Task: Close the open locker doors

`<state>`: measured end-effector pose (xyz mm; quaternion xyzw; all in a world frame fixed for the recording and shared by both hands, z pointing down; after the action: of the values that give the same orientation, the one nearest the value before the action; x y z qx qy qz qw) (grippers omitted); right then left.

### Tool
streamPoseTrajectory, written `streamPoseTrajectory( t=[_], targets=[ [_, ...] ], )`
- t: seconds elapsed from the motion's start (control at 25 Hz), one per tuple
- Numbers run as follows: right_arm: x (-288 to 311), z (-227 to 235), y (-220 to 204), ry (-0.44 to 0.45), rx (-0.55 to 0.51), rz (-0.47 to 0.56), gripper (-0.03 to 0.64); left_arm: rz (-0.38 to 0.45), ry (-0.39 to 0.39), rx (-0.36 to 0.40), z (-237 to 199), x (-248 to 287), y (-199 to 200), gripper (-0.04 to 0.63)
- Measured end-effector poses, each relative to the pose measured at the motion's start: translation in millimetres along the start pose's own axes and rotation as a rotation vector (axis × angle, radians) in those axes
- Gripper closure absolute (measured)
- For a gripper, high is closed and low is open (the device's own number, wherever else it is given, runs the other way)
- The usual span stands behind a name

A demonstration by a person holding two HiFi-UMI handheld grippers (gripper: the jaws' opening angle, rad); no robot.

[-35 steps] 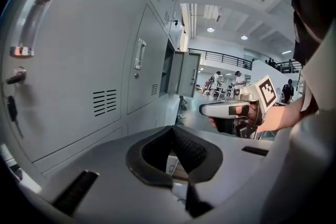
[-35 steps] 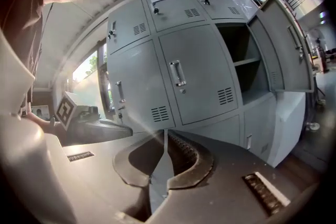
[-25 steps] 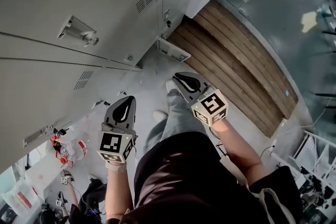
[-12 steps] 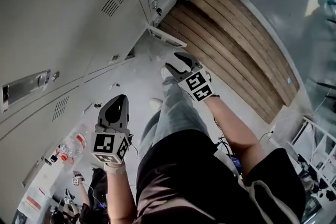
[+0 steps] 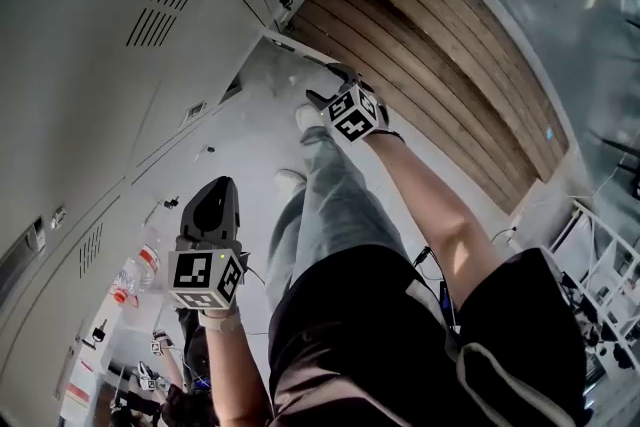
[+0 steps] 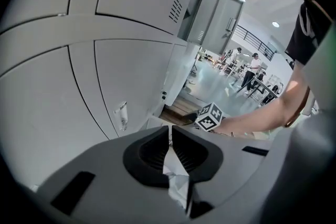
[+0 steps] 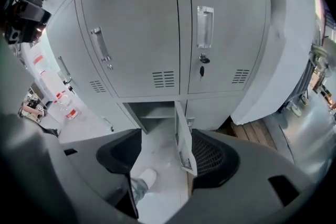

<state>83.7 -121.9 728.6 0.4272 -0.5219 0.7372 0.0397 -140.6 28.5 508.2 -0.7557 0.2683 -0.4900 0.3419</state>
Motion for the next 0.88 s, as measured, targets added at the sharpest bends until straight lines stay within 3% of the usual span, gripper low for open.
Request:
streamPoseTrajectory(
  t=[0.6,0.88],
  targets=[
    [77.4,50.6,-94.9,-0.019,0.017,-0.224,0.299,-0.119,0.031,-0.076,-0.2,23.7,-62.5,0.575],
    [79.9,47.8,-101.7,-0.003,0.012,-0.231,0.298,-0.135,0.065,-0.106,-1.8,17.0,-75.6,0.575]
  ],
)
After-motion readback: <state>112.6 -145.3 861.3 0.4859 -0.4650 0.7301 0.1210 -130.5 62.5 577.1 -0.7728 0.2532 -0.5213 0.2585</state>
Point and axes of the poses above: the fingertips, and each gripper's own axes: x forward along the fingers, z to its right, y out of its top, the point moved 7 cm from there along -x, backward along the fingers, and after that the axes turned 13 degrees about z, right-handed, at the moved point
